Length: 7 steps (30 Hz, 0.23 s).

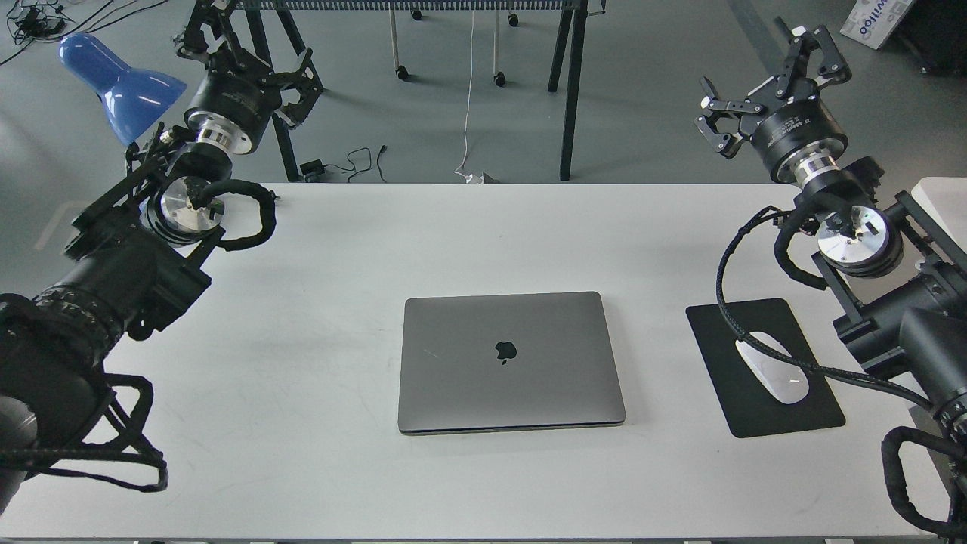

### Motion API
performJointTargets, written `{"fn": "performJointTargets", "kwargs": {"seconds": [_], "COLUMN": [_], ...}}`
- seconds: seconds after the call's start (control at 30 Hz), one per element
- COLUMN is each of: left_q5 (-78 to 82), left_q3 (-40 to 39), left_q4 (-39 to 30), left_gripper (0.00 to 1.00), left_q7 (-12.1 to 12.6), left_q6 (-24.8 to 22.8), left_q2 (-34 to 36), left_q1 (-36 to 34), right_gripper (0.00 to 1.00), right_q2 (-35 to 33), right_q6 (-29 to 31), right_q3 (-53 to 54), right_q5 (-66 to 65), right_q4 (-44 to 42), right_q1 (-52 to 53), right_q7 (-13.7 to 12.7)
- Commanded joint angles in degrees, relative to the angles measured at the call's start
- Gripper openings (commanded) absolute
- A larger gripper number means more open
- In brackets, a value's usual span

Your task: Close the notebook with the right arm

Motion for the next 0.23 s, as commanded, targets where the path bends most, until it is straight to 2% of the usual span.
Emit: {"fn": "performJointTargets", "kwargs": {"seconds": [0.0, 0.2], "left_q5": [0.02, 0.02], "left_q3": [0.08, 0.17], "left_q4": [0.0, 0.0], "left_gripper": [1.0, 1.0], "left_q7": [0.0, 0.0], "left_q6": [0.0, 0.0], "left_q2": [0.08, -0.01], "left_q1": [0.01, 0.01], "right_gripper": [1.0, 1.0], "right_q2": [-0.41, -0.5], "right_q6": [-0.12, 0.23], "right_q3": [-0.08, -0.08], "right_q5": [0.19, 0.36], "right_q4": [-0.29, -2.85], "right_q1": [1.68, 4.32], "right_q7": [-0.03, -0.12]}}
